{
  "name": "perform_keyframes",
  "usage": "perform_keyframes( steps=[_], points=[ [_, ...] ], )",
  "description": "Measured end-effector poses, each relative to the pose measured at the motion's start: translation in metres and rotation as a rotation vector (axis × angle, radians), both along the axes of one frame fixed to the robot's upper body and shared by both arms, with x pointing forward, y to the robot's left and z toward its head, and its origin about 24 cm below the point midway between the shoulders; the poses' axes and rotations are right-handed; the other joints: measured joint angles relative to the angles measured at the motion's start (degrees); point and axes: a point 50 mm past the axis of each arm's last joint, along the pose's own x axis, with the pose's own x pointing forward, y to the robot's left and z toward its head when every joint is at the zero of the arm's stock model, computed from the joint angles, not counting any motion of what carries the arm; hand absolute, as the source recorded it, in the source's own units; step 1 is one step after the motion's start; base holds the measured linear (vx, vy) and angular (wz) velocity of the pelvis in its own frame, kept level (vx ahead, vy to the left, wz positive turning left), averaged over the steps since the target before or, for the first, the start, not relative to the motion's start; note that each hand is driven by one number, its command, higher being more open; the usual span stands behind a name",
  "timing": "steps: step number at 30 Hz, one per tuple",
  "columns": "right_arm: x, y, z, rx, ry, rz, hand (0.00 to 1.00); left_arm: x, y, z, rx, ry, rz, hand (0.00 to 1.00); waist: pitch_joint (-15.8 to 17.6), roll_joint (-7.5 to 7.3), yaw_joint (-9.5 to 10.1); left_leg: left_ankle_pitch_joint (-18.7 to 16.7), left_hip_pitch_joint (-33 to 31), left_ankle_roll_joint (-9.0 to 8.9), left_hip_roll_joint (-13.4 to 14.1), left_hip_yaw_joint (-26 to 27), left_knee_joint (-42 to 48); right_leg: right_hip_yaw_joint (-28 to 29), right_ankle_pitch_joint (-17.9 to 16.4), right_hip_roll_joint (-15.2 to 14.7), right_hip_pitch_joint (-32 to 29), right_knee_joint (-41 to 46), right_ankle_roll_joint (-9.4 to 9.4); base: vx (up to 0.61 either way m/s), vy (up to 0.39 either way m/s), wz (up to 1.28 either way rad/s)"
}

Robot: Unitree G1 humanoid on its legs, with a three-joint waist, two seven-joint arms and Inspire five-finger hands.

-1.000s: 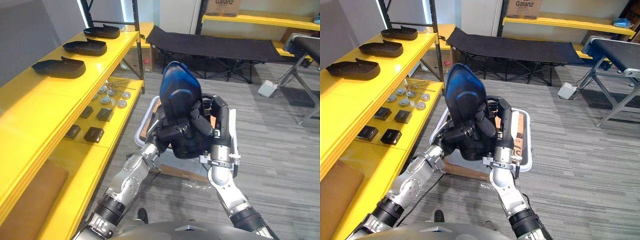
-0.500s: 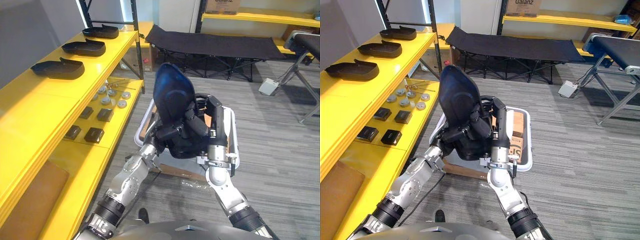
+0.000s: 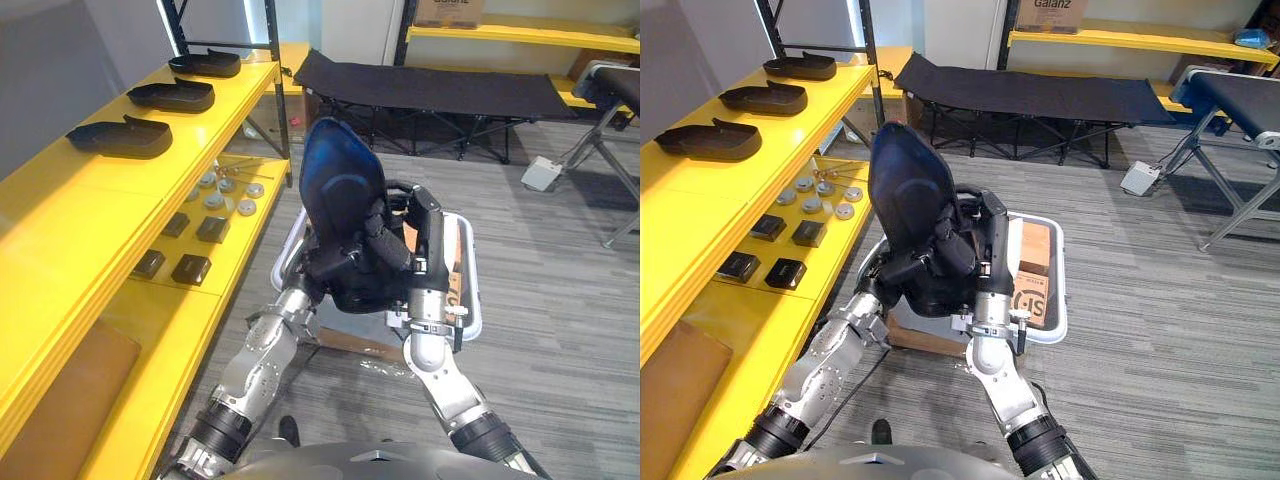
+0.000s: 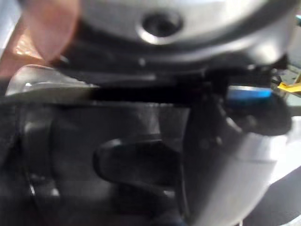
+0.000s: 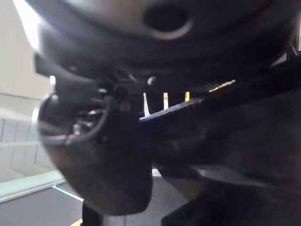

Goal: Walk over and take three plastic housings, then place them on the shelf

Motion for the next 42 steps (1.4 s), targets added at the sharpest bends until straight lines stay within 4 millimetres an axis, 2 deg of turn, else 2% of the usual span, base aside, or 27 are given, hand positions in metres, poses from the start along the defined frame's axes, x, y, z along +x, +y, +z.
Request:
perform_keyframes(
  steps=[3,7,10,11,14,17,19,24,29,32,36,39,42],
  points=[
    [-0.002,0.007,0.007,0.027,-0.019,0.046,1.0,-0.002,0.0,0.002,0.037,-0.016,0.067,0.0,0.0,0.07,-0.16,0.0,0.0,0.0,0.0,0.0,0.0,0.0,0.0,0.0,0.0,0.0,-0.01,0.0,0.0,0.0],
    [-0.006,0.009,0.026,0.063,-0.089,0.084,1.0,-0.002,0.012,0.011,0.192,-0.107,0.218,0.0,0.0,0.18,-0.12,0.0,0.0,-0.02,0.0,0.0,0.0,0.0,0.0,0.0,0.0,0.0,-0.05,0.0,0.0,0.0],
    [-0.012,-0.009,0.032,0.119,-0.103,0.04,1.0,-0.006,0.032,0.022,0.268,-0.176,0.391,0.0,0.0,0.18,-0.07,0.0,0.0,-0.05,0.0,0.0,0.0,0.0,-0.1,0.0,0.0,0.0,-0.02,0.0,0.0,0.0],
    [-0.013,-0.025,0.029,0.176,-0.075,0.017,1.0,-0.008,0.048,0.028,0.324,-0.213,0.506,0.0,0.0,0.17,-0.11,-0.1,0.0,-0.08,0.0,0.0,0.0,0.0,-0.2,0.0,0.0,0.0,-0.01,0.0,0.0,0.0],
    [-0.023,-0.059,0.012,0.279,0.012,-0.065,1.0,-0.013,0.077,0.036,0.4,-0.242,0.713,0.0,0.2,0.4,-0.22,-0.1,0.0,-0.11,0.0,0.2,0.0,0.0,-0.3,0.0,0.0,0.0,0.17,0.0,0.002,-0.01],
    [-0.036,-0.083,-0.003,0.365,0.073,-0.124,1.0,-0.025,0.1,0.032,0.474,-0.219,0.87,0.0,0.4,0.66,-0.44,-0.2,0.0,-0.14,0.1,0.6,0.0,0.3,-0.3,0.0,-0.2,-0.1,0.19,0.0,0.001,-0.06],
    [-0.042,-0.09,-0.01,0.383,0.11,-0.126,1.0,-0.033,0.108,0.027,0.481,-0.189,0.912,0.0,0.5,0.62,-0.62,-0.3,0.0,-0.21,0.2,0.9,0.0,0.4,-0.3,0.0,-0.3,-0.1,0.19,0.0,0.0,-0.06],
    [-0.052,-0.095,-0.032,0.36,0.272,-0.071,1.0,-0.044,0.113,0.02,0.429,-0.177,0.904,0.0,0.7,0.3,-1.0,-0.4,-0.3,-0.25,0.2,1.3,0.0,1.1,-0.3,0.0,-0.9,-0.1,0.18,0.0,0.002,-0.05],
    [-0.056,-0.092,-0.065,0.353,0.478,-0.008,1.0,-0.049,0.113,0.026,0.234,-0.236,0.768,0.0,0.7,0.24,-1.11,-0.5,-0.6,-0.25,0.2,1.3,0.0,1.2,-0.3,0.0,-1.0,-0.1,0.17,0.0,0.0,0.0],
    [-0.057,-0.091,-0.076,0.339,0.536,-0.005,1.0,-0.056,0.113,0.032,0.204,-0.272,0.711,0.0,0.7,0.32,-0.87,-0.5,-0.9,-0.24,0.2,1.1,0.0,0.7,-0.2,0.0,-0.9,-0.1,0.01,0.02,0.0,0.04],
    [-0.055,-0.089,-0.079,0.331,0.556,-0.012,1.0,-0.064,0.119,0.033,0.177,-0.276,0.696,0.0,0.8,0.38,0.05,-0.3,-1.0,-0.24,0.0,-0.3,0.0,-0.9,-0.1,-0.1,-0.3,-0.1,0.16,0.01,-0.003,0.18],
    [-0.041,-0.081,-0.078,0.323,0.546,-0.011,1.0,-0.071,0.127,0.032,0.139,-0.258,0.729,0.0,0.9,0.35,0.8,0.0,-1.0,-0.26,-0.2,-2.7,0.0,-3.5,-0.5,0.0,0.8,-0.2,0.31,-0.01,-0.009,0.41],
    [-0.03,-0.072,-0.074,0.27,0.532,0.01,1.0,-0.074,0.135,0.039,0.059,-0.286,0.758,0.0,1.2,0.23,3.05,0.7,-1.3,-0.31,-0.5,-5.8,0.0,-6.8,-1.5,0.0,2.3,-0.4,0.16,-0.01,-0.019,0.5]
  ],
)
